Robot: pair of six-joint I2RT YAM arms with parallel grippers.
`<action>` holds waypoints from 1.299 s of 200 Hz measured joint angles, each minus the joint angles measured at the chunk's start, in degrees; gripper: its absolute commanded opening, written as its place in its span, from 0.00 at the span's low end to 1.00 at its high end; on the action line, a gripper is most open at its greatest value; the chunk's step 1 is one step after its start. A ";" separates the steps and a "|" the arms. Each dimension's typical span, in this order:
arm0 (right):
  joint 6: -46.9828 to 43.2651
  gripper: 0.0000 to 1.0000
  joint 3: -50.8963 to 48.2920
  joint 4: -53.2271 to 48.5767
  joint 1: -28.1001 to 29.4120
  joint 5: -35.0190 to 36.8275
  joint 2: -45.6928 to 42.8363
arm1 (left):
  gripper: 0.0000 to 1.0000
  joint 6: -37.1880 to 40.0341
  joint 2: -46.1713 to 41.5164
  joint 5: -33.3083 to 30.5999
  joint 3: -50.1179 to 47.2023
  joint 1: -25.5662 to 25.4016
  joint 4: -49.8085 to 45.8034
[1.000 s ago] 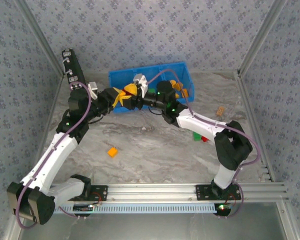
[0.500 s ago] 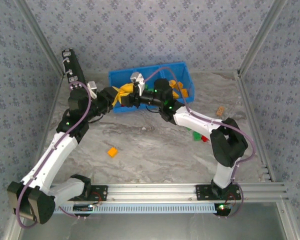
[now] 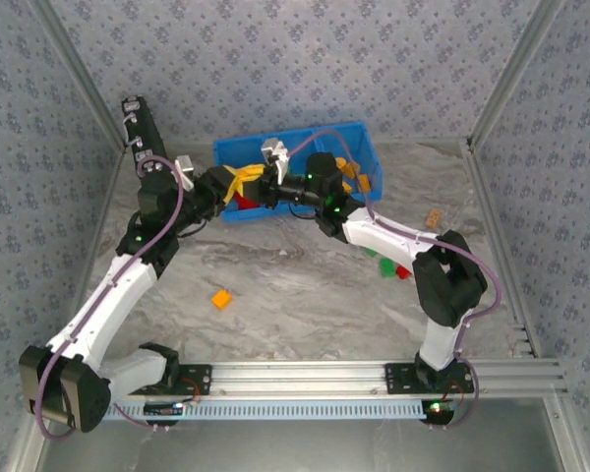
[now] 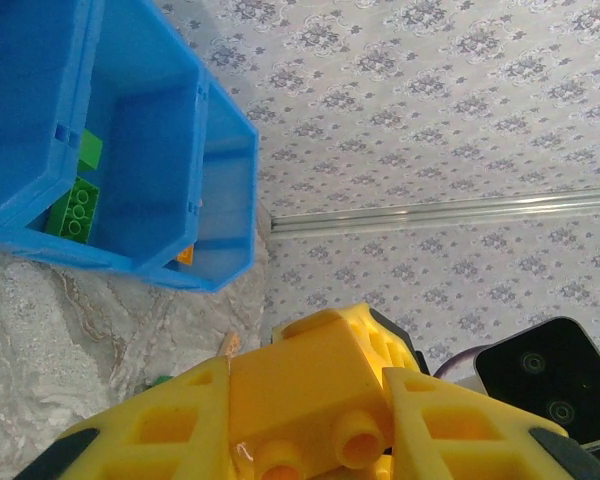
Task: Sort the legos into containers by color
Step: Place the lego in the container.
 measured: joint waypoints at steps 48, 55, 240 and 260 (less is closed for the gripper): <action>0.66 0.13 0.00 0.33 -0.31 -0.98 0.24 | 0.51 -0.11 0.07 -0.17 -0.26 -0.07 0.68; 0.66 0.12 0.00 0.39 -0.31 -1.31 0.24 | 0.55 -0.22 0.13 -0.17 -0.26 -0.07 0.81; -12.37 0.11 10.54 -37.16 -24.72 22.23 2.14 | 0.83 28.61 -14.84 -14.62 0.81 -3.28 -51.43; -12.63 0.11 12.31 -40.09 -25.97 23.91 5.88 | 0.81 26.73 -15.50 -16.06 -6.38 -6.95 -55.56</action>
